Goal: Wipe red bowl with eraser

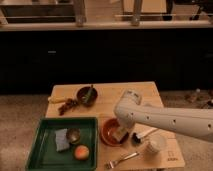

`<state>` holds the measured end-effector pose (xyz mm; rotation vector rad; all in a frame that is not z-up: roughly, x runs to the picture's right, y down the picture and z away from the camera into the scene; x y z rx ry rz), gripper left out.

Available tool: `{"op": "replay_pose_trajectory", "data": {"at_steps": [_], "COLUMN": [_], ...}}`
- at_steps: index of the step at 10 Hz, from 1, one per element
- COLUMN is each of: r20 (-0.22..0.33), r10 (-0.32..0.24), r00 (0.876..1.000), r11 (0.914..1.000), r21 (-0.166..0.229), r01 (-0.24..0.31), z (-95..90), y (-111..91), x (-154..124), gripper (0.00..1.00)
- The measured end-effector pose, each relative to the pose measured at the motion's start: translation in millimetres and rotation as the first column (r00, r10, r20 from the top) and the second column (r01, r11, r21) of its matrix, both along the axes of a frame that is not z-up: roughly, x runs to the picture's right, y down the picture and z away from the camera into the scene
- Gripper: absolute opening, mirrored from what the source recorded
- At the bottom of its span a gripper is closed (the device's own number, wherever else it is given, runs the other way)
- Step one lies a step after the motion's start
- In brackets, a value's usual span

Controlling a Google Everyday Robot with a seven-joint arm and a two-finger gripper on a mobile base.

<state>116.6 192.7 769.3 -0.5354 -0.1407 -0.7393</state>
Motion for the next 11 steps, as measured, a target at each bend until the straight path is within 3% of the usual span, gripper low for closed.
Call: {"op": "replay_pose_trajectory", "data": {"at_steps": [3, 6, 11], "r20": [-0.013, 0.011, 0.102], "r10": [0.009, -0.013, -0.105], "r00": [1.000, 1.000, 0.989], "r11": [1.0000, 0.9998, 0.9942], "r21": [-0.005, -0.017, -0.013], "r01": [-0.009, 0.014, 0.107], "z": [14.6, 32.2, 32.6], "y": [-9, -17, -20], "x": [7, -7, -69], "gripper": [0.04, 0.04, 0.04]}}
